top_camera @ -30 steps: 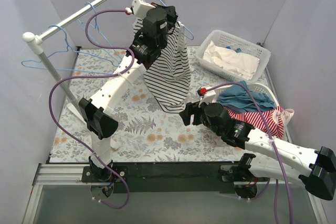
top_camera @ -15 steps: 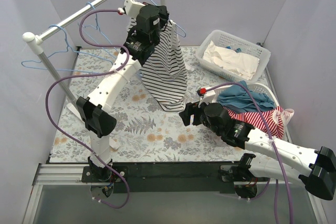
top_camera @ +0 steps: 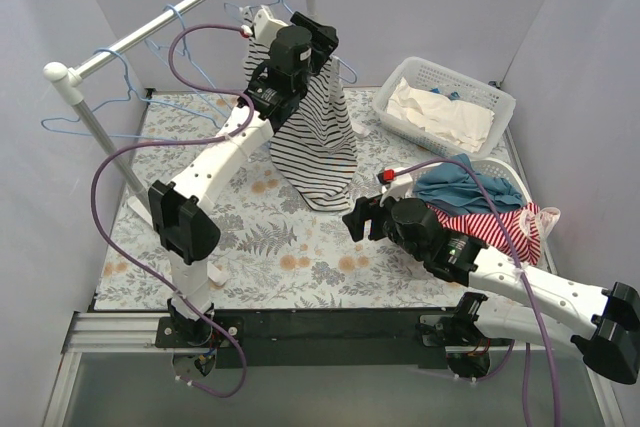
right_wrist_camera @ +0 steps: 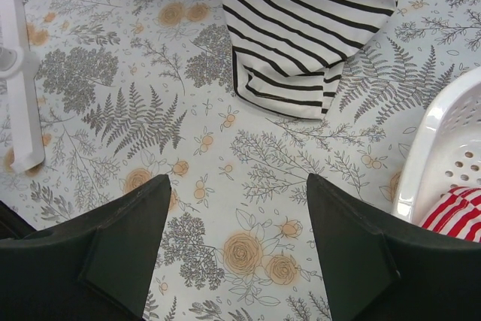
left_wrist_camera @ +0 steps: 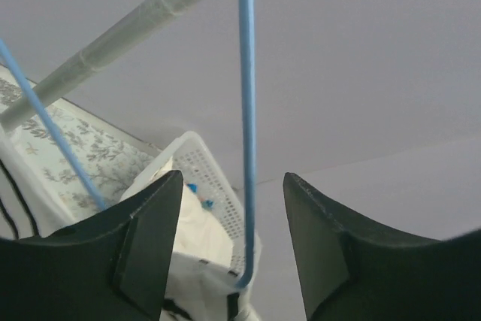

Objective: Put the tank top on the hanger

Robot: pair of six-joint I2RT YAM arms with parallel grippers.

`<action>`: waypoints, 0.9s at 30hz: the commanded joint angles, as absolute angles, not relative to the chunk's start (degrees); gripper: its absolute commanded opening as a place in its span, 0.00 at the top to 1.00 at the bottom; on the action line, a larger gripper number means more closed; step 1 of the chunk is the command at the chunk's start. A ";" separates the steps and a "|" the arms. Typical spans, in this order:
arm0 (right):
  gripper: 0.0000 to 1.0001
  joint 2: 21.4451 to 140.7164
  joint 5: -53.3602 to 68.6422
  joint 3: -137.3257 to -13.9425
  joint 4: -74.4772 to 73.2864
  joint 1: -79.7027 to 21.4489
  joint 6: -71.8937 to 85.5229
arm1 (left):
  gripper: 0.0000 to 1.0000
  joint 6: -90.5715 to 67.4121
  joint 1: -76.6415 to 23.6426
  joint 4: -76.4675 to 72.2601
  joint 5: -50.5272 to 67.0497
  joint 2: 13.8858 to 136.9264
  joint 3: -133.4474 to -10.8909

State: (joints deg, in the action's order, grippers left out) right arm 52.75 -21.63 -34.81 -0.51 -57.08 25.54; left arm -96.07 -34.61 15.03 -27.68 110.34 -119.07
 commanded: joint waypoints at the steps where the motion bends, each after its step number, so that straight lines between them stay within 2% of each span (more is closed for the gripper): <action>1: 0.19 50.80 -21.62 -36.30 0.09 -57.13 25.40 | 0.38 -93.35 -35.33 14.59 -25.49 100.82 -114.26; 5: 0.18 50.62 -21.62 -36.56 0.09 -57.22 24.87 | 0.29 -90.36 -36.91 13.98 -28.73 98.18 -112.33; 13: 0.18 49.92 -21.97 -36.83 0.09 -57.13 24.43 | 0.25 -83.76 -40.16 13.01 -34.80 94.84 -109.17; 19: 0.17 48.26 -23.55 -38.23 -2.37 -57.13 23.47 | 0.24 -79.99 -42.01 12.66 -33.58 92.02 -106.96; 27: 0.16 42.81 -29.35 -41.48 -9.04 -57.13 22.59 | 0.13 -66.89 -51.41 15.82 -30.76 89.65 -104.17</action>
